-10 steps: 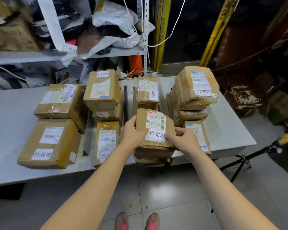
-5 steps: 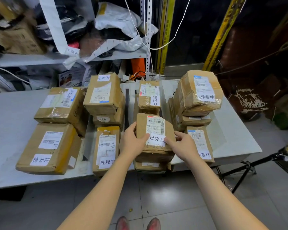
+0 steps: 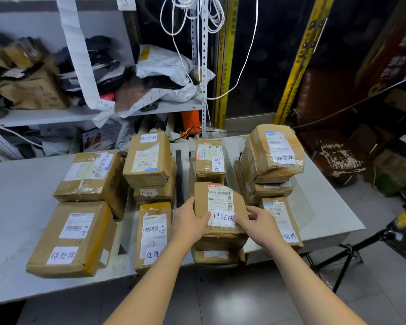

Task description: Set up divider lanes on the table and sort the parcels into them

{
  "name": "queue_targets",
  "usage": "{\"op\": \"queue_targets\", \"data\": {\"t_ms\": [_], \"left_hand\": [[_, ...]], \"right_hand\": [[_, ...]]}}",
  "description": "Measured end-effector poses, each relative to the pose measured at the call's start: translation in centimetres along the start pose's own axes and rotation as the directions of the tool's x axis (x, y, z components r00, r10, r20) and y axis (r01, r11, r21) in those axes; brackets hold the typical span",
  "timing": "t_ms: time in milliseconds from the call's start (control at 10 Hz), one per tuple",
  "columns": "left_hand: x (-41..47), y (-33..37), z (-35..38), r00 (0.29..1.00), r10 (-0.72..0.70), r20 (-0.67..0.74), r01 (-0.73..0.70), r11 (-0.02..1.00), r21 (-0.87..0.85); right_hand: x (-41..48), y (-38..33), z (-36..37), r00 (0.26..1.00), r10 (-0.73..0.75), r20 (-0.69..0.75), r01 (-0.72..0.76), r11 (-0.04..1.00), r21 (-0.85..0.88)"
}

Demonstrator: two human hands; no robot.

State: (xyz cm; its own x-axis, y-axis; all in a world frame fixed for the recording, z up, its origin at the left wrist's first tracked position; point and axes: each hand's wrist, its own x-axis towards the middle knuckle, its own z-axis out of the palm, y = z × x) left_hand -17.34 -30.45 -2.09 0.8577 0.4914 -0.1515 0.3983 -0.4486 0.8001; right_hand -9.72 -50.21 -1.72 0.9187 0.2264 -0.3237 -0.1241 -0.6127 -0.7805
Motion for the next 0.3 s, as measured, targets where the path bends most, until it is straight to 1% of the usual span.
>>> {"op": "queue_targets", "data": {"t_ms": [100,200,300], "left_hand": [[-0.6,-0.2,-2.2,0.998,0.037,0.041,-0.038,0.999,0.024],[-0.6,0.1,-5.2,0.997,0.073,0.014,-0.074,0.989,0.131],[-0.3,1.1,-10.2,0.996,0.078,-0.050,-0.050,0.908,0.415]], "right_hand": [[-0.9,-1.0,0.4,0.995,-0.024,-0.093,0.014,0.994,-0.113],[-1.5,-2.5,0.6,0.983,-0.041,-0.177,0.001,0.976,-0.219],[-1.5,-6.1,0.9,0.947,-0.179,-0.267,0.018,0.859,-0.512]]}}
